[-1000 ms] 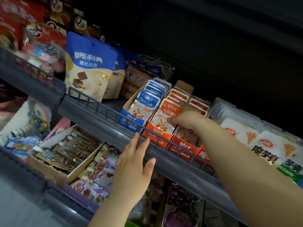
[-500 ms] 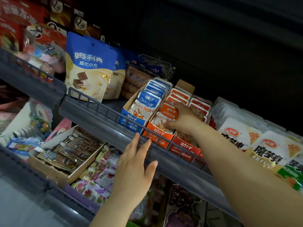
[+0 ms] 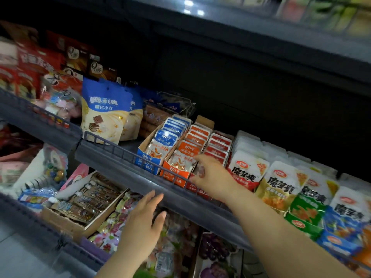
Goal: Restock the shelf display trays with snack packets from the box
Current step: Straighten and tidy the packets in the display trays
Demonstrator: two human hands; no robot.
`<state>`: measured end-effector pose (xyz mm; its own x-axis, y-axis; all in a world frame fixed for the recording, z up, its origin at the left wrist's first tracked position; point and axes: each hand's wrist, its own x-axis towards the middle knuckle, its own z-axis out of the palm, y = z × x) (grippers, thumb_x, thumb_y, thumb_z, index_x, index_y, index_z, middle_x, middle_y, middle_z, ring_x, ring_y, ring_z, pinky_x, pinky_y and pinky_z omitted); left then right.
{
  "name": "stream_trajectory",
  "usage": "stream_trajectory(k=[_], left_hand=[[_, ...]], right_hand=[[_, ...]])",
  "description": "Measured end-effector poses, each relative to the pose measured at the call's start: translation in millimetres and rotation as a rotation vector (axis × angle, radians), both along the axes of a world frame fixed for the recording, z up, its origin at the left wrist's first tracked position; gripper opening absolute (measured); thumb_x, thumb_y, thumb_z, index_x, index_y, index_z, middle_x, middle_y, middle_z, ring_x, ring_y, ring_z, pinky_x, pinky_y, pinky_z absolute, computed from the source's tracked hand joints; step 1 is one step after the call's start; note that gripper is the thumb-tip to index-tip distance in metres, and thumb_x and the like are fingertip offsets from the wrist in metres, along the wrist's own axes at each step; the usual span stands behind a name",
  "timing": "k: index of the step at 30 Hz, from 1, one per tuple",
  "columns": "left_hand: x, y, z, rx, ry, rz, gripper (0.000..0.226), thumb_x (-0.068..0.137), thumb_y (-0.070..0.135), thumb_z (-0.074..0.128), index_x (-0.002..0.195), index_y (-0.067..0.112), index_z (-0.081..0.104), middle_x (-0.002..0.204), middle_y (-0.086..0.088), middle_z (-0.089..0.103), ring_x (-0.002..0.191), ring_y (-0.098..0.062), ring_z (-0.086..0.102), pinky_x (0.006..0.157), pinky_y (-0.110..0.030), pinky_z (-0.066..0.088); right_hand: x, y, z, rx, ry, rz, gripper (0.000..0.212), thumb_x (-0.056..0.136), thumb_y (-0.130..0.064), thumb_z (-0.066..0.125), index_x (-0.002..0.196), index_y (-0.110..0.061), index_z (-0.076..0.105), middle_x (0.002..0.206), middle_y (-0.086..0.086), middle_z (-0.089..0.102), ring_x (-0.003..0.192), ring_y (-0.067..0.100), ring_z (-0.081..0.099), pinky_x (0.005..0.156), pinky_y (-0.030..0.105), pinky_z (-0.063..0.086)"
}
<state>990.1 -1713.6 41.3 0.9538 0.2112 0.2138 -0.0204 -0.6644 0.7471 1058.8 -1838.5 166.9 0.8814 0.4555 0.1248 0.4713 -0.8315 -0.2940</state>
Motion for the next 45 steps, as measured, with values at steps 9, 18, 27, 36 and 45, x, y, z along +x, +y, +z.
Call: stream_trajectory(k=[9,18,27,36,45], left_hand=[[-7,30,56,0.043,-0.338,0.155,0.024,0.087,0.003,0.053,0.106,0.006,0.067,0.109,-0.008,0.064,0.104,-0.024,0.057,0.091,-0.026,0.037],[95,79,101,0.449,-0.221,-0.103,0.025,0.091,0.02,0.048,0.11,0.019,0.066,0.113,0.001,0.066,0.103,-0.014,0.058,0.089,-0.026,0.045],[143,87,112,1.038,0.065,-0.28,0.022,0.089,0.024,0.039,0.085,0.02,0.06,0.094,-0.001,0.063,0.095,-0.018,0.053,0.098,-0.031,0.022],[156,88,104,1.011,0.239,-0.314,0.039,0.09,0.017,0.037,0.128,0.025,0.046,0.132,0.002,0.048,0.127,-0.016,0.035,0.109,-0.044,0.002],[171,86,114,1.018,-0.044,-0.266,0.022,0.094,0.024,0.038,0.101,0.019,0.058,0.109,0.0,0.059,0.11,-0.021,0.047,0.102,-0.033,0.023]], right_hand=[[-9,-5,25,0.109,0.018,0.013,0.045,0.092,-0.017,0.051,0.136,-0.017,0.039,0.14,0.003,0.043,0.119,0.018,0.049,0.089,0.022,0.04],[113,63,57,0.202,-0.014,-0.183,0.037,0.093,-0.023,0.047,0.128,-0.015,0.048,0.13,0.013,0.052,0.122,0.029,0.046,0.101,0.032,0.039],[175,88,64,0.029,0.019,-0.293,0.035,0.097,-0.022,0.037,0.131,-0.015,0.045,0.131,0.013,0.048,0.116,0.028,0.05,0.099,0.039,0.042],[177,89,69,-0.036,0.122,-0.244,0.031,0.097,-0.018,0.04,0.124,-0.01,0.052,0.126,0.012,0.053,0.112,0.024,0.053,0.089,0.032,0.042],[182,85,62,0.034,0.132,-0.211,0.031,0.096,-0.017,0.041,0.126,-0.015,0.05,0.126,0.009,0.053,0.106,0.019,0.053,0.087,0.03,0.042]])
